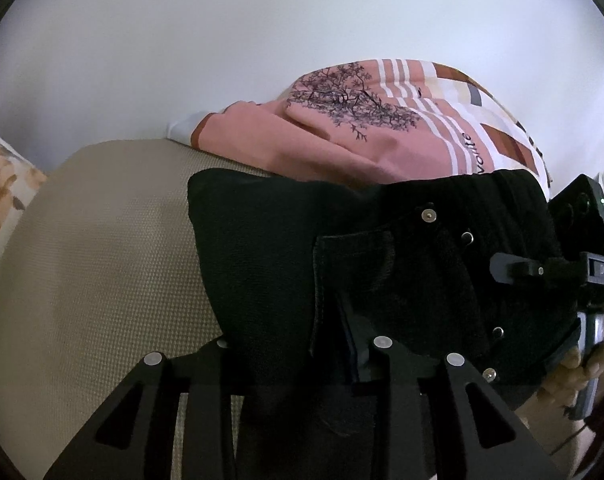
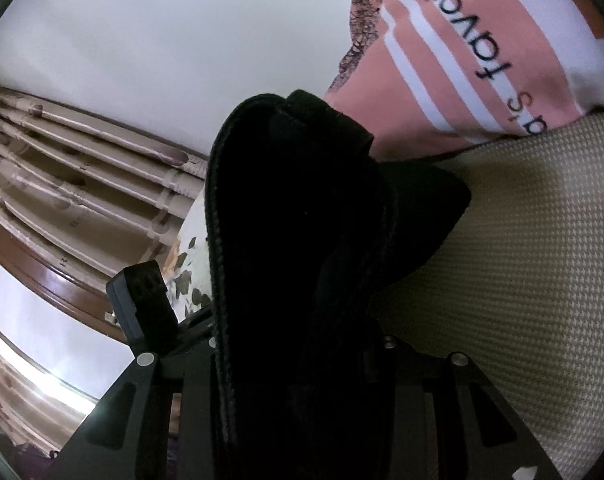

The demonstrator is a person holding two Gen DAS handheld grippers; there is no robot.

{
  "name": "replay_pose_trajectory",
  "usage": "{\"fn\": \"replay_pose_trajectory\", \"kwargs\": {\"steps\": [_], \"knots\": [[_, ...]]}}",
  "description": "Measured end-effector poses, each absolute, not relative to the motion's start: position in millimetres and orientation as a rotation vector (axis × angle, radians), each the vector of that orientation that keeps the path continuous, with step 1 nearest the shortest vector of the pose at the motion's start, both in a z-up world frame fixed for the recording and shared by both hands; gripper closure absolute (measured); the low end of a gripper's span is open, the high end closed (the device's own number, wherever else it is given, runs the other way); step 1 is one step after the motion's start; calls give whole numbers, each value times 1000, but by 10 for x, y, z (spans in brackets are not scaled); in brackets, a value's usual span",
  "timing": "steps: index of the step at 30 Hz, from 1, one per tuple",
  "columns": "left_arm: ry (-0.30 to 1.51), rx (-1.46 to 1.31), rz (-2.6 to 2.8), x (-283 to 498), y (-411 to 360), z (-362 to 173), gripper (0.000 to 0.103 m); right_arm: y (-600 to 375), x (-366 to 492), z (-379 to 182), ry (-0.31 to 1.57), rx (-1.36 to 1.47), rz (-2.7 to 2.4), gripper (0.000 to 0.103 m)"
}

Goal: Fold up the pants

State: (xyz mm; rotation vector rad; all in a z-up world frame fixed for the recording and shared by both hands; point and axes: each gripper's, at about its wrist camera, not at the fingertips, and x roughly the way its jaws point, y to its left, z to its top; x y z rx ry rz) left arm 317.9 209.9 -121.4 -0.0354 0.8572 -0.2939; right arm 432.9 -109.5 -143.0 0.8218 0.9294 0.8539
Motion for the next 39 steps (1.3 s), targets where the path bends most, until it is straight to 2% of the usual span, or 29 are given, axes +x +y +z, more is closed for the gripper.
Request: {"fn": "replay_pose_trajectory", "kwargs": {"steps": [3,8,10,14,15,16,23,25,26,31,39], "knots": [[854,-32,-295,3177,2096,-1224,69,-1126,4304,-1467,934,840,847,69],[838,-11,-272,3182,2106,-1279,53,-1181,4261,-1521,944,844,812,69],[828,-1,-240,3174,2122,-1310,41,-1211,4256,-1571,950,841,781,66],[793,35,-149,3135,2189,-1431,32,-1361,4177,-1619,928,849,687,61],[781,45,-120,3117,2206,-1462,24,-1396,4139,-1589,911,834,656,58],[775,41,-107,3102,2225,-1474,22,-1419,4090,-1538,896,799,618,54],[685,64,23,2986,2243,-1424,17,-1469,3534,-1105,740,610,356,42],[671,84,36,2969,2217,-1416,16,-1435,3376,-919,681,573,316,13],[660,92,37,2955,2203,-1409,16,-1408,3331,-821,650,552,305,9],[593,114,53,2867,2167,-1347,5,-1026,3222,-657,628,385,299,5],[581,98,52,2850,2183,-1333,5,-594,3085,-793,606,297,246,2]]}}
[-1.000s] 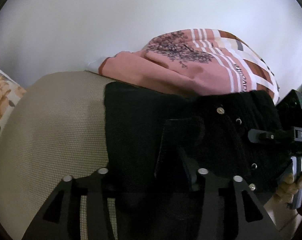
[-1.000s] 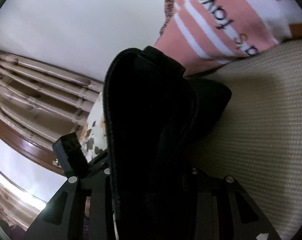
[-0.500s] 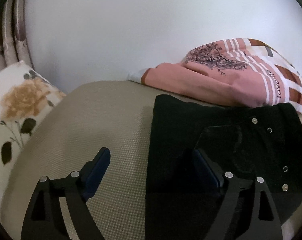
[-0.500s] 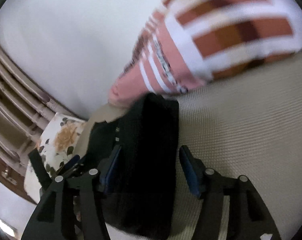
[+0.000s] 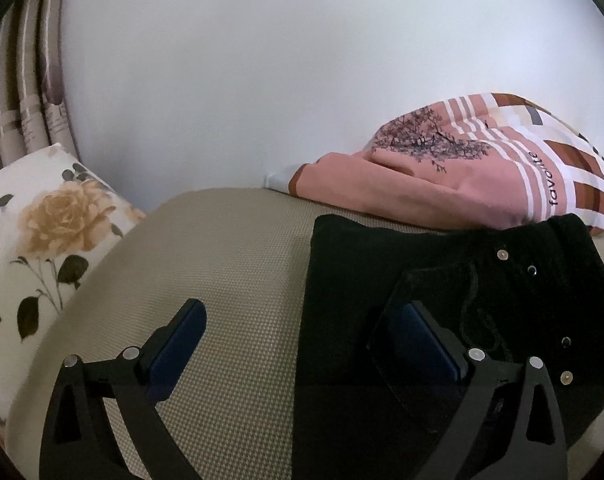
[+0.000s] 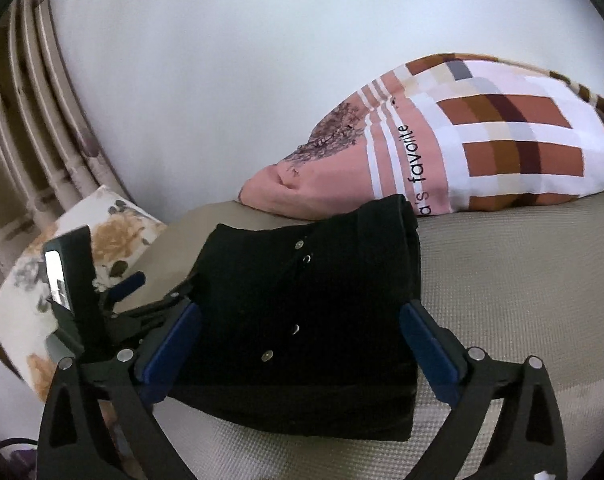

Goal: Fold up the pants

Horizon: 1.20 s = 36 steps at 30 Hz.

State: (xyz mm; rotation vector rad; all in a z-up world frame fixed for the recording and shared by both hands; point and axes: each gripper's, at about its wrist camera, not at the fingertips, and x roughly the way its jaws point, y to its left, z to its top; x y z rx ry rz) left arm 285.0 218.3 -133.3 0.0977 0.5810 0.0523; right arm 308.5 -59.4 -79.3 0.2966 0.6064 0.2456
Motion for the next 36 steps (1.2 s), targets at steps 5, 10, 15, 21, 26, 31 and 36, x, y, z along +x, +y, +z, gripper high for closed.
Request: {"fn": "replay_pose_trajectory", "kwargs": {"steps": [5,10,15,21,26,31,36], "knots": [[566,102,51,2835,2164,-1323,5,-441,2991,-858,571,218,157,0],[543,113,72,2803,2157,-1301,5,-434,2994,-878,565,208,137,0],[510,140,87,2742,2129,-1264,5,-439,2986,-874,575,197,143,0],[448,143,135,2395,2067,-1037,2,-490,2848,-648,566,189,170,0],[509,77,167,2101,2036,-722,0,-576,2578,-319,506,173,181,0],[336,130,238,1478,1862,-83,0,-638,2212,-29,462,137,194,0],[175,143,250,937,1717,390,0,-769,1887,226,412,153,193,0]]}}
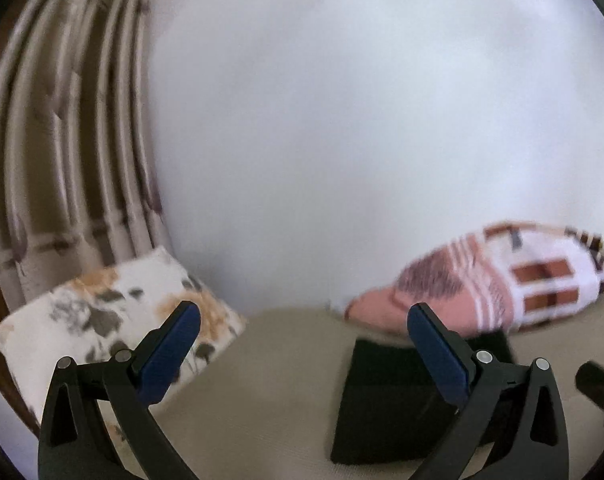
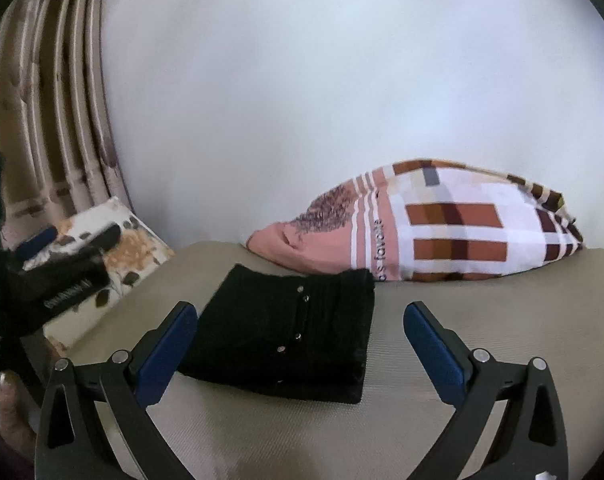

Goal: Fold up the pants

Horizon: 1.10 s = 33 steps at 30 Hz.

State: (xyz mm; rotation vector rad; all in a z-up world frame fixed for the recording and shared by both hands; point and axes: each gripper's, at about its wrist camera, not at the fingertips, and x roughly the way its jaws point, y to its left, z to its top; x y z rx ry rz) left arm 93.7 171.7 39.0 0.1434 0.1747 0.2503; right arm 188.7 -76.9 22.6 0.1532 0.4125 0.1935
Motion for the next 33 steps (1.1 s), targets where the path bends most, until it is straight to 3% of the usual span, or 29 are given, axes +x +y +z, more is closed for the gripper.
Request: {"fn": "replay_pose_trajectory", "kwargs": {"steps": [3,8,33], "knots": [[118,99,258,672,1712,534,0,-833,1723,377,388,162,193,0],[281,54,173,564,1721,616,0,-874,1476,514,378,160,188,0],[423,54,49,378,1602,391,0,-740,1021,534,446,118,184,0]]}}
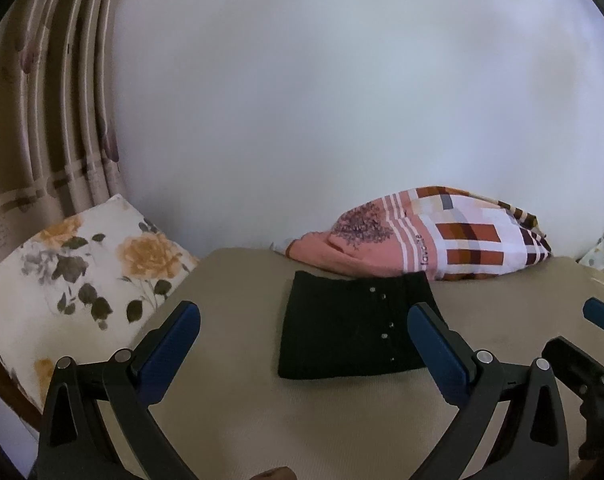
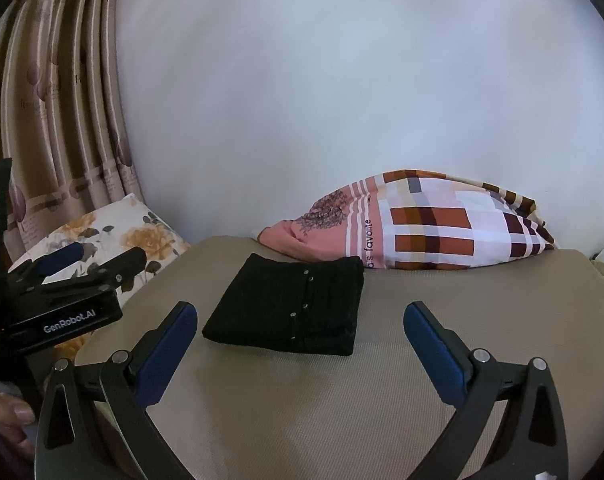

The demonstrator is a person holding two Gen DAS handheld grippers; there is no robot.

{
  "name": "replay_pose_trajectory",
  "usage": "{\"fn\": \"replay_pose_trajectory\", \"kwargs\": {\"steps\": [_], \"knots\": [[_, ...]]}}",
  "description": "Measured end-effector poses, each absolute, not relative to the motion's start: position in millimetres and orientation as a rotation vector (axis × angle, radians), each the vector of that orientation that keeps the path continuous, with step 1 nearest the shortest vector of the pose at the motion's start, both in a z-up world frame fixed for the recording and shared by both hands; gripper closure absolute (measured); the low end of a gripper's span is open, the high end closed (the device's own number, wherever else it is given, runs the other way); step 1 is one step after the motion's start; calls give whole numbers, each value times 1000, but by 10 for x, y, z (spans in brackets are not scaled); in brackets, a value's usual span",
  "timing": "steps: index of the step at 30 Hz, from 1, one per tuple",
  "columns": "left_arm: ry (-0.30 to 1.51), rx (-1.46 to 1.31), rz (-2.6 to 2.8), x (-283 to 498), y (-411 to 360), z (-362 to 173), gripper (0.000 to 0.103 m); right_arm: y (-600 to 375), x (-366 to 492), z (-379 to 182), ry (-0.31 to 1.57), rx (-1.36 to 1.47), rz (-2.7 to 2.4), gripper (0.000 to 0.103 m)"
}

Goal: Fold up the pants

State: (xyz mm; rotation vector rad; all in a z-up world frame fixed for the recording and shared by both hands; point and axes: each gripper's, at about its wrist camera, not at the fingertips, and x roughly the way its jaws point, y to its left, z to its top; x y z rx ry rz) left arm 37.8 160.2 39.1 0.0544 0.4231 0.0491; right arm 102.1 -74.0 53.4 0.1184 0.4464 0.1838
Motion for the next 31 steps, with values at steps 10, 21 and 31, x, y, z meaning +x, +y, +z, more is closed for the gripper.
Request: {"fn": "replay_pose_trajectory", "kwargs": {"steps": [10,21,31], "knots": [[442,35,68,440,1671,328,0,-705,1091,495,466,98,210,0],[450,36,77,448,1706,284,0,-674,1170,446,486,94,225,0],[389,72,69,362,1675,267,0,-636,1200,404,495,86,243,0]]}}
